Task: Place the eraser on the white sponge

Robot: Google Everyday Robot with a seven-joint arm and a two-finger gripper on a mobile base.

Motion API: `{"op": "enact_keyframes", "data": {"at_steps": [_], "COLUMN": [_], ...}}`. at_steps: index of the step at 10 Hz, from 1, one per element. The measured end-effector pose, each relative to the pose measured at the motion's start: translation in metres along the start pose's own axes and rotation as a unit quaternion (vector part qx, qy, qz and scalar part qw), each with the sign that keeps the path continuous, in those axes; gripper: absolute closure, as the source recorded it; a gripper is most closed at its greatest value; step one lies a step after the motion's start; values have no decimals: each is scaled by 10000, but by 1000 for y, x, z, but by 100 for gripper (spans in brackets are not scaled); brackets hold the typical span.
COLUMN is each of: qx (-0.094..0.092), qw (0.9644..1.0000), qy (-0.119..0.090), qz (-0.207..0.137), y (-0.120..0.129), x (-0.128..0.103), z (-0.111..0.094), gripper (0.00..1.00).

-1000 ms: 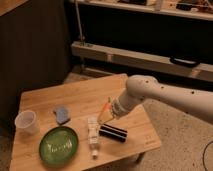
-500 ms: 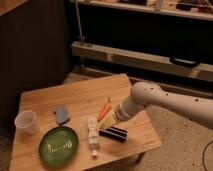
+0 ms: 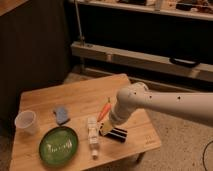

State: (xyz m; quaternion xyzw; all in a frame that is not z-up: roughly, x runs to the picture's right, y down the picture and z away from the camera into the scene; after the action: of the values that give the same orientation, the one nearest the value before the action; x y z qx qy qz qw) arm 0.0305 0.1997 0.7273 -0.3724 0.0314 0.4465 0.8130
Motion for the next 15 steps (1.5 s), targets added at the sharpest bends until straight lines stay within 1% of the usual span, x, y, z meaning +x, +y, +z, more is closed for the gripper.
{"op": "enact_keyframes", "data": {"at_steps": [1,3,5,7,8,10,12,15], "qx": [50,207,327,303,289,274,283,282], "qw": [10000,9996,9987,9979,9971,9962,9953,9949], "qy": [35,183,363,484,593,686,784,863], "qz": [34,-50,-169,-294,-382,-461,-498,-438], "y": [-3,-3,-12,-16,-20,-27,-34,-42], "x": [5,2,0,-2,-2,-4,-4,-1], "z": [4,9,13,28,44,59,67,70], "gripper": [35,35,35,35,35,35,35,35]}}
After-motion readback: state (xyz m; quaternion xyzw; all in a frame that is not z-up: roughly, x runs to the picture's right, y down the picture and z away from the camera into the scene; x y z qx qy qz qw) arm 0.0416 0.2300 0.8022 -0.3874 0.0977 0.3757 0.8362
